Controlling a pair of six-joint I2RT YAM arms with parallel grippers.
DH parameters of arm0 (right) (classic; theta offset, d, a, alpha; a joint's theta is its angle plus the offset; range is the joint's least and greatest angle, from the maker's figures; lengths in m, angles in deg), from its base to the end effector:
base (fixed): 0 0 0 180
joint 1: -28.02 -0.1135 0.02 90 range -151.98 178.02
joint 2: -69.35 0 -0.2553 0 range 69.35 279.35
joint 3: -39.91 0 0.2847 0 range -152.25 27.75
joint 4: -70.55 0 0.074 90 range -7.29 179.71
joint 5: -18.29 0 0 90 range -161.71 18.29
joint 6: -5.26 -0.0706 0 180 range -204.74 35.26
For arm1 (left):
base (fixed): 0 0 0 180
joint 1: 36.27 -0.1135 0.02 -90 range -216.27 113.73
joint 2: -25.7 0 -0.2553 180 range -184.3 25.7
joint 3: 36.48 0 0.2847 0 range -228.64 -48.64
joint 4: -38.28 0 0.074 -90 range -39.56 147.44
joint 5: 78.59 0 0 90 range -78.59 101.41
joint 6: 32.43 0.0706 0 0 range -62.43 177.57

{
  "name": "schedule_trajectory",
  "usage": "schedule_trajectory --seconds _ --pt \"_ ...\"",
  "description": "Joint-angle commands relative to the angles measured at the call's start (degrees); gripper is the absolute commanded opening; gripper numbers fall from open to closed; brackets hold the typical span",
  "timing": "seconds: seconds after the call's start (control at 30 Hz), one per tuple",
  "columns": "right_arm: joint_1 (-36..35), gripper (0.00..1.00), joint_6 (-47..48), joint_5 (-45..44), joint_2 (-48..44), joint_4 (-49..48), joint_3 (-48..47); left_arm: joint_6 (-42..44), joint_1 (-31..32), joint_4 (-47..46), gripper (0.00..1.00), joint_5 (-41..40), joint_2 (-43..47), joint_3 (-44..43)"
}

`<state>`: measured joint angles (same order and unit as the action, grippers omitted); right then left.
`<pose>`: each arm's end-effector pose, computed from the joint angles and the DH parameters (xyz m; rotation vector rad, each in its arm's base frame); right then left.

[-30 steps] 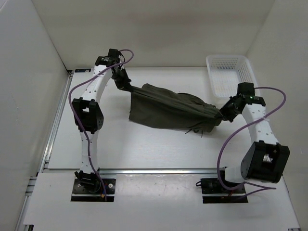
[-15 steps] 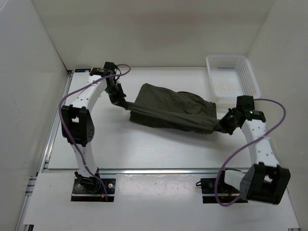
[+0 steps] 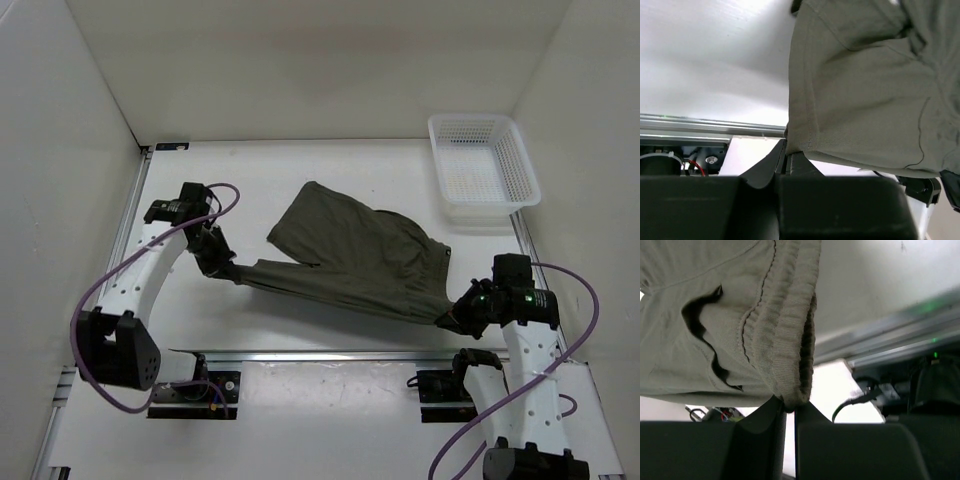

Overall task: Fold and stack the shorts
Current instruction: Fold the shorts

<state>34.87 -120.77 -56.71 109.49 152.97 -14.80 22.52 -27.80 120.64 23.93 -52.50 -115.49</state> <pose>0.1551 -0.0002 0.2180 0.9536 2.6252 0.4934 0.2682 -0.0554 0.2261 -0.6794 2.9844 -0.3956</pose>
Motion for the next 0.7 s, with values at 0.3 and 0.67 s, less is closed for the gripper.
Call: schedule_trajectory --seconds 0.3,0.67 --pt "1.15 0.0 0.0 -12.27 9.86 -6.09 -10.88 5.16 1.9 0.29 0.1 -11.82 -16.06 -34.43" --pt "0.62 0.0 0.7 -16.85 34.2 -24.98 -20.73 5.52 4.1 0.29 0.1 -3.12 -51.94 -74.0"
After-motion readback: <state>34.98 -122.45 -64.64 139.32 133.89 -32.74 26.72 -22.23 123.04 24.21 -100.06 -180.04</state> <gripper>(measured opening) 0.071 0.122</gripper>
